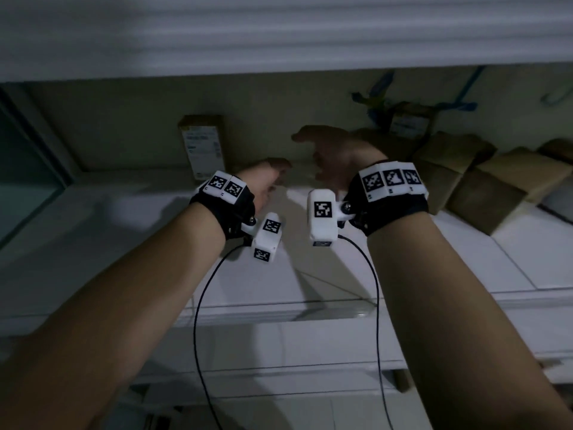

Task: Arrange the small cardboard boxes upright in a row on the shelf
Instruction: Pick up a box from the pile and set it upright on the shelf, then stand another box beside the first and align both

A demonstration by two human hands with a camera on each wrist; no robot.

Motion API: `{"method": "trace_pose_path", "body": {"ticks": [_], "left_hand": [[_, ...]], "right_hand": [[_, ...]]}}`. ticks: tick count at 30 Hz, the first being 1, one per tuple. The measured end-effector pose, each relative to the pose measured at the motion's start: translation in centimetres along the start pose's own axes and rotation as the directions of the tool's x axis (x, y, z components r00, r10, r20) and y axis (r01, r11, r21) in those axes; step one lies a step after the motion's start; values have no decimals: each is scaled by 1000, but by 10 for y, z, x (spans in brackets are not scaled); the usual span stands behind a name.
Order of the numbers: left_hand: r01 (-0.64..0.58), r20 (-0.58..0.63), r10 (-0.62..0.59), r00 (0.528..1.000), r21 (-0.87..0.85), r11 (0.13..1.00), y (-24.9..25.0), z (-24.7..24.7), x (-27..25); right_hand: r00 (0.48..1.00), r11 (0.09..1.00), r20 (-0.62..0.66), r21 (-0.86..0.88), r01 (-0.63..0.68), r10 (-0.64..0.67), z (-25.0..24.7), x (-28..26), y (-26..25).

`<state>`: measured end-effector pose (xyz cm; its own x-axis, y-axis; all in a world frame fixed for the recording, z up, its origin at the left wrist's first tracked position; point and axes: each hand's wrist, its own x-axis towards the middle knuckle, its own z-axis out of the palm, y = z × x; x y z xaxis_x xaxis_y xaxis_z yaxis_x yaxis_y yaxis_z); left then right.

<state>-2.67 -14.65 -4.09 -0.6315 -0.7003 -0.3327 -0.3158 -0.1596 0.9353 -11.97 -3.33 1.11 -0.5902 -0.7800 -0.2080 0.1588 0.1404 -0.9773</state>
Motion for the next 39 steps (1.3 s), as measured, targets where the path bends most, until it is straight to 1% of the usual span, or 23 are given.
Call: {"method": "trace_pose_path", "body": {"ticks": [3, 6, 8, 9, 12, 14, 16, 19, 21, 23, 26, 28, 30, 31, 33, 34, 36, 37, 38, 39], "left_hand": [[-62, 109, 53, 993, 85, 994, 13, 46, 3], [-145, 187, 122, 975, 114, 983, 26, 81, 0], [-184, 224, 156, 962, 114, 976, 32, 98, -1], [-202, 240, 170, 956, 116, 973, 33, 106, 2], [-311, 323, 262, 909, 110, 944, 33, 124, 8], [-392, 424, 287, 859, 183, 902, 31, 131, 9], [-476, 477, 301, 825, 302, 826, 27, 133, 17], [-513, 492, 311, 813, 353, 783, 29, 136, 26], [-515, 468, 310, 828, 414, 751, 33, 136, 21], [-510, 467, 282, 838, 486, 710, 34, 135, 16], [-516, 464, 276, 842, 540, 665, 33, 130, 15], [-515, 445, 298, 845, 524, 678, 32, 121, 16], [-514, 427, 321, 846, 491, 704, 31, 101, 18], [-505, 409, 326, 852, 480, 717, 30, 89, 18], [-455, 366, 309, 878, 433, 778, 25, 66, 22], [-404, 341, 276, 899, 399, 823, 20, 55, 22], [-297, 307, 212, 928, 263, 918, 8, 33, 26], [-238, 305, 184, 935, 151, 960, 1, 23, 27], [-177, 304, 159, 939, 31, 984, -4, 13, 26], [-123, 308, 138, 941, -67, 990, -7, 4, 23]], "right_hand": [[995, 995, -67, 59, 83, -79, -36, -7, -3], [979, 960, -174, 239, 148, -107, -64, -34, -7], [962, 938, -222, 272, 217, -158, -82, -51, -7], [944, 929, -271, 264, 259, -187, -88, -60, -7], [898, 899, -375, 271, 343, -230, -109, -78, -1], [863, 886, -407, 220, 409, -298, -117, -88, 5], [850, 896, -423, 166, 412, -312, -121, -90, 13], [809, 906, -536, 175, 386, -241, -124, -91, 25], [786, 909, -573, 161, 385, -232, -126, -90, 32], [777, 921, -596, 156, 356, -200, -122, -93, 36], [783, 946, -596, 116, 303, -178, -120, -92, 40], [792, 954, -599, 152, 259, -119, -117, -92, 36], [791, 962, -608, 170, 216, -70, -116, -90, 34], [800, 967, -598, 170, 191, -53, -113, -88, 33], [823, 981, -566, 135, 140, -39, -105, -82, 29], [833, 986, -552, 119, 117, -32, -98, -79, 27], [858, 992, -514, 103, 69, -7, -79, -69, 25], [881, 995, -474, 86, 51, -4, -68, -64, 24], [906, 997, -424, 72, 33, 0, -55, -58, 24], [923, 998, -385, 55, 13, 9, -43, -53, 24]]}}
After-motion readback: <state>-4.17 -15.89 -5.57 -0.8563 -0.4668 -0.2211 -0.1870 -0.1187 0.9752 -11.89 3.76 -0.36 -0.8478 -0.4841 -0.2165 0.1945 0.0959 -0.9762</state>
